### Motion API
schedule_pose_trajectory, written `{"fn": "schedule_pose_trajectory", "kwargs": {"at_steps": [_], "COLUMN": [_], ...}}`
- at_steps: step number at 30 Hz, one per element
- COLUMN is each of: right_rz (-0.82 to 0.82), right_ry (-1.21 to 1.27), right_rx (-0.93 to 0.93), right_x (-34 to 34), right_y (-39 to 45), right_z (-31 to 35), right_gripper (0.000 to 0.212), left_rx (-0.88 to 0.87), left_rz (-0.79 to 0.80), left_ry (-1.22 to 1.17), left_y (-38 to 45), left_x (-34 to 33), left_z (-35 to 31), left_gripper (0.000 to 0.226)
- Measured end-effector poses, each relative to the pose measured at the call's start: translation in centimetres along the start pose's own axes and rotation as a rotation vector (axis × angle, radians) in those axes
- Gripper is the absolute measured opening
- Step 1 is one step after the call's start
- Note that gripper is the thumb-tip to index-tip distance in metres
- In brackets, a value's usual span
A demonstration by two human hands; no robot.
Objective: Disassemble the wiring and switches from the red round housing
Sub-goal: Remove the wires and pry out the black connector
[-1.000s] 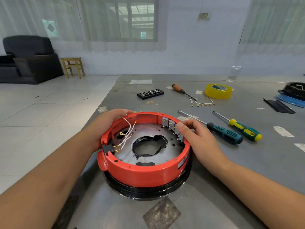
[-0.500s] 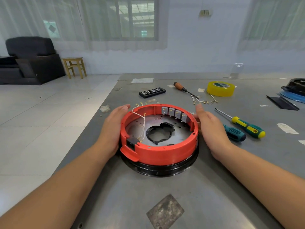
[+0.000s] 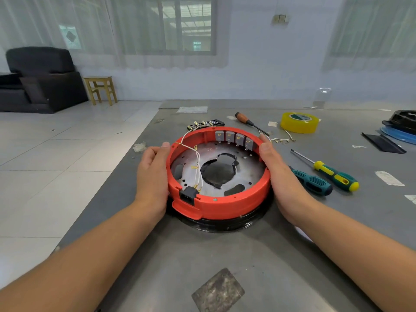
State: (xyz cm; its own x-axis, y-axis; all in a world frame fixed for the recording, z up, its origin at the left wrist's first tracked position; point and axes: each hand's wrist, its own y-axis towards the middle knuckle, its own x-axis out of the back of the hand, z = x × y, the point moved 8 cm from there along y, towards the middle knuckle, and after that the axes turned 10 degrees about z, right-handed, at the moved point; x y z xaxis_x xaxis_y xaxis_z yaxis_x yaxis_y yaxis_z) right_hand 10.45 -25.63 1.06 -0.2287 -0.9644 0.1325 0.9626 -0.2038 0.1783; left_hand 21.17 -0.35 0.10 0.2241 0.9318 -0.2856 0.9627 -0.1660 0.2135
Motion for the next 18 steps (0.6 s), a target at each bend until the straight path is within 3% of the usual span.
{"fn": "schedule_pose_trajectory", "kwargs": {"at_steps": [3, 7, 12, 14, 18], "right_rz": [-0.007, -0.102, -0.203, -0.233, -0.274], "right_ry": [0.15, 0.14, 0.132, 0.141, 0.105], "right_rx": [0.101, 0.213, 0.363, 0.382, 0.389], "right_x": [0.1, 1.1, 2.9, 3.6, 4.3], "right_y": [0.6, 0.7, 0.7, 0.6, 0.6], "right_z": [0.4, 1.4, 2.6, 2.7, 2.7], "right_gripper": [0.057, 0.064, 0.067, 0.066, 0.057], "left_rx": [-0.013, 0.015, 0.24, 0.349, 0.371], "left_rz": [0.073, 0.259, 0.252, 0.315, 0.365], "left_ry": [-0.024, -0.07, -0.233, -0.207, -0.035], "left_y": [-0.1, -0.1, -0.9, -1.1, -0.7], "left_x": [-1.1, -3.0, -4.1, -4.6, -4.2], "left_z": [0.4, 0.6, 2.8, 3.3, 3.4], "left_gripper": [0.009, 0.038, 0.063, 0.048, 0.033]}}
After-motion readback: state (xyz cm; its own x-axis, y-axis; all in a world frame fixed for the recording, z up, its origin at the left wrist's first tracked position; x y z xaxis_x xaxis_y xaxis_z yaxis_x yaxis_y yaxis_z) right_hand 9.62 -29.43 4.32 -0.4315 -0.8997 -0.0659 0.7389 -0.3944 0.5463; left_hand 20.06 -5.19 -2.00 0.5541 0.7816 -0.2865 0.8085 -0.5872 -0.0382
